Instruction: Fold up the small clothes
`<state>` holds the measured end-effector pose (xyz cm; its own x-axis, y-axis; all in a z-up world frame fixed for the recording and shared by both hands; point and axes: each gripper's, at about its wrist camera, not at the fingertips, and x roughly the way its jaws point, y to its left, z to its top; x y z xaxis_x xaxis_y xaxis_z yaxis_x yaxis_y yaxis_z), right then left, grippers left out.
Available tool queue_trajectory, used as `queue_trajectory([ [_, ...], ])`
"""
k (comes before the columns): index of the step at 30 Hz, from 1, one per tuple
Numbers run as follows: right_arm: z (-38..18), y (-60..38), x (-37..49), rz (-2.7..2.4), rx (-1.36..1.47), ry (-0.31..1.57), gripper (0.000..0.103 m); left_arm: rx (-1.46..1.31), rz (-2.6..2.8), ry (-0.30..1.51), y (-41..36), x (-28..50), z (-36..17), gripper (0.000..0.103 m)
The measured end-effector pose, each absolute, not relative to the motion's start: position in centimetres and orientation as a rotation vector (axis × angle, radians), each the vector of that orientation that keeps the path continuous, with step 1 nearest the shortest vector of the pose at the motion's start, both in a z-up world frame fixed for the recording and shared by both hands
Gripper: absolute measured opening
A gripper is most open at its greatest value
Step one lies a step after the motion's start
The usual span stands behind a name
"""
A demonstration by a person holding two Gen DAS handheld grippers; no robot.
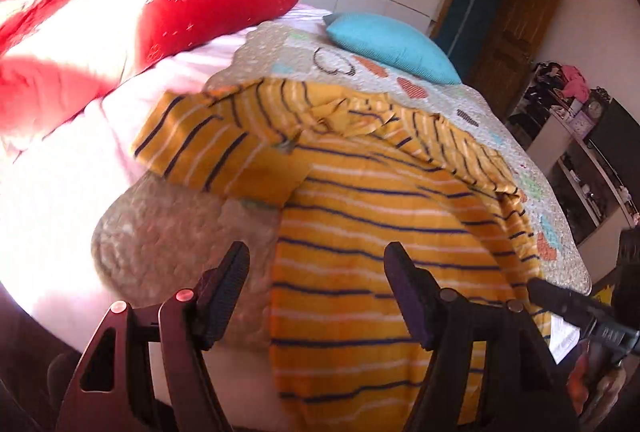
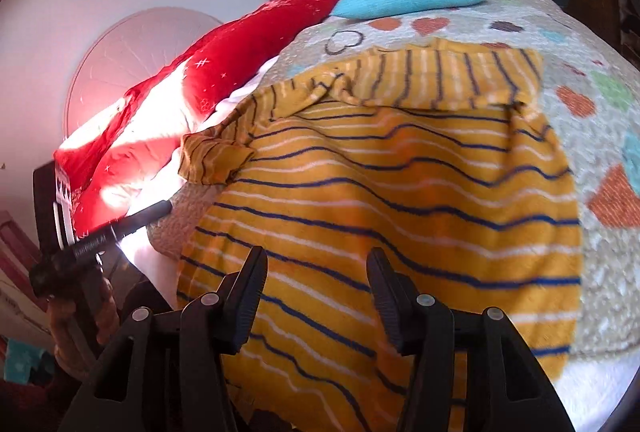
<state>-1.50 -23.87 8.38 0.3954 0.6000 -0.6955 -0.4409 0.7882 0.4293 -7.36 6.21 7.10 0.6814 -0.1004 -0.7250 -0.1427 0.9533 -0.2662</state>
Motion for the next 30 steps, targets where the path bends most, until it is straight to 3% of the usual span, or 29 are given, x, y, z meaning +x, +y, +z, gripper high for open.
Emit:
queue_trajectory([
  [9,5.8,-7.2,7.9,0.822,0.226,1.081,0.056,-0.426,0.064,0.820,11.5,-12.8,4.9,0.070],
  [16,1.6,-2.4,11.8,0.719,0.245,1.216,0.056,-0.455,0.059,0.768,12.7,-13.5,4.9,0.075],
  [17,1.3,-2.3,12.0,0.710,0.254,1.213,0.045,-0.452,0.055,0.764,12.6,-13.5,4.9,0.075],
  [18,1.3,-2.1,12.0,0.704,0.258,1.206,0.022,-0.450,0.052,0.763,12.6,-13.5,4.8,0.075],
  [20,1.8,-1.6,12.1,0.724,0.264,1.197,0.006,-0.457,0.054,0.776,12.4,-13.3,4.5,0.075],
  [30,15.0,-4.7,12.8,0.752,0.233,0.910,0.005,-0.454,0.032,0.789,11.2,-13.0,5.2,0.075],
])
